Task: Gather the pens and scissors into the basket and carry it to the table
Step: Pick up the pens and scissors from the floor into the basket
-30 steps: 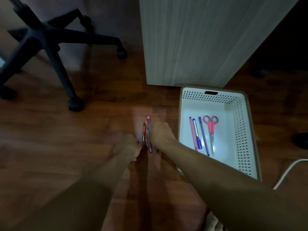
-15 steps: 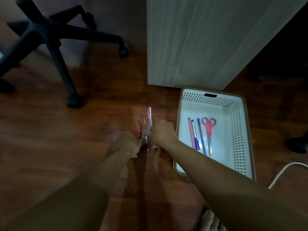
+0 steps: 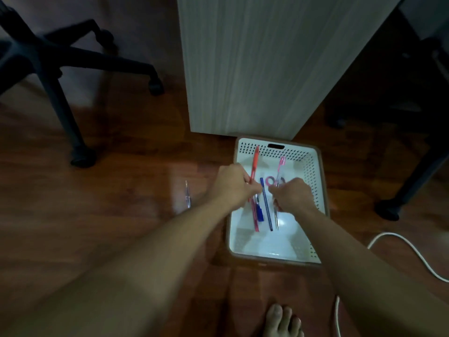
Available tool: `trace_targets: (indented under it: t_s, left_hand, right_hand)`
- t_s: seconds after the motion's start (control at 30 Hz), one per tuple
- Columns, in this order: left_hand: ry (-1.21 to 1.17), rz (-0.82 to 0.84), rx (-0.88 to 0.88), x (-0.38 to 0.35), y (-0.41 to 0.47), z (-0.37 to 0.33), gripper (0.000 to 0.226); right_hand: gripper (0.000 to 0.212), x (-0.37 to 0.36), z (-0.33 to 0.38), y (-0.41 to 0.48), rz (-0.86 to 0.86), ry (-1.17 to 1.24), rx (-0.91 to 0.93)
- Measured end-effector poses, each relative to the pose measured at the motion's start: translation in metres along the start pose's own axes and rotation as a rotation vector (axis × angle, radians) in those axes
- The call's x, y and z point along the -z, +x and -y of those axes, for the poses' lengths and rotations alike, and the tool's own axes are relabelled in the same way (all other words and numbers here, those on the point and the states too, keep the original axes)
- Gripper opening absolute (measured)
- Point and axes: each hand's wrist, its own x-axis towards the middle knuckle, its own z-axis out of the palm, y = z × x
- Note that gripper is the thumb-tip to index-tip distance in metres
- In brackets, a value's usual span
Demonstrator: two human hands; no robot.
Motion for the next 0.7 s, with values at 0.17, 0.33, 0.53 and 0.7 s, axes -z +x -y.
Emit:
trace_targets:
  t_s: [0.17,0.33,0.53,0.7]
  left_hand:
    - [0.178,0.166,0.111,-0.045,-0.003,-0.003,0.026]
    - [0.199,0.167,0.144,-0.058,-0.005,0.004,0.023]
    - [0.026,0.012,0.021,-0.045,0.004,0.017,0.019]
    - [0.009,-0.288,-0.044,-0.023,0.010,0.034,0.012]
  right_hand:
    - [0.034,-0.010,-0.047,-0.002,0.072,-0.169,-0.068]
    - [0.029,-0.017,-0.062,0.003,0.092,-0.220,-0.066]
    - [0.032,-0.016,-0.060,0.010,0.061,-0.186,-0.033]
    - [0.029,0.002,-0.051,0.001,-0.078,-0.204,0.155]
